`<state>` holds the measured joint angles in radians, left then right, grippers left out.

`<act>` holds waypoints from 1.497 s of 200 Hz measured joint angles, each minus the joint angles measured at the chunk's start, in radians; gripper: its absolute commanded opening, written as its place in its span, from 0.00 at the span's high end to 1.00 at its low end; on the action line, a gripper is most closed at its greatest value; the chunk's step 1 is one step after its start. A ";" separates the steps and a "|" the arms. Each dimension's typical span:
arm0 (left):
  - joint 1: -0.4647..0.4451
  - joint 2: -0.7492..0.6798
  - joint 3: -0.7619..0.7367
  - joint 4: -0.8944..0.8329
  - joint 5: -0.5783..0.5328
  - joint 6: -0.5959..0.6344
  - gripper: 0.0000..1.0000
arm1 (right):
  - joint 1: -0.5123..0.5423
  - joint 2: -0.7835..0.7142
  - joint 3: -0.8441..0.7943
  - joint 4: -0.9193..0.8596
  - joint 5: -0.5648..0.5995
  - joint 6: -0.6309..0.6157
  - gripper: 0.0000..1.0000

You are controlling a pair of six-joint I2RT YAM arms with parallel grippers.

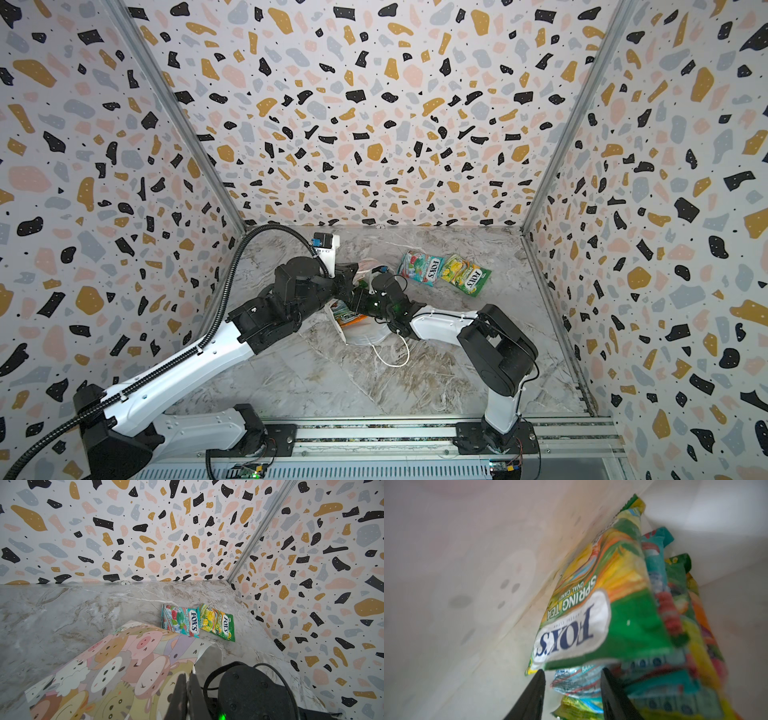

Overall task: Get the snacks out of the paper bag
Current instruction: 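Reach the right gripper deep into the bag toward the remaining packs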

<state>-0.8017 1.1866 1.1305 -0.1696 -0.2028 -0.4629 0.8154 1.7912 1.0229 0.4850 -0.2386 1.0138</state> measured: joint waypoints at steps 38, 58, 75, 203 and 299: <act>0.000 -0.003 0.000 -0.018 0.007 0.007 1.00 | -0.002 0.007 -0.002 0.048 -0.013 0.023 0.46; 0.000 -0.003 0.000 -0.019 0.012 0.008 1.00 | -0.002 0.008 -0.002 0.063 -0.011 0.041 0.45; 0.000 -0.003 0.000 -0.020 0.016 0.007 1.00 | -0.002 0.014 -0.002 0.073 -0.004 0.061 0.45; 0.000 -0.003 -0.011 -0.019 -0.020 0.003 1.00 | -0.017 0.095 0.044 0.065 0.013 0.054 1.00; -0.002 -0.003 -0.064 0.054 -0.170 -0.057 1.00 | 0.000 -0.111 -0.029 -0.084 0.008 -0.116 1.00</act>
<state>-0.8036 1.1835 1.0664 -0.1158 -0.3725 -0.5201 0.8158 1.6806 0.9936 0.4015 -0.2302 0.8978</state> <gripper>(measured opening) 0.047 0.055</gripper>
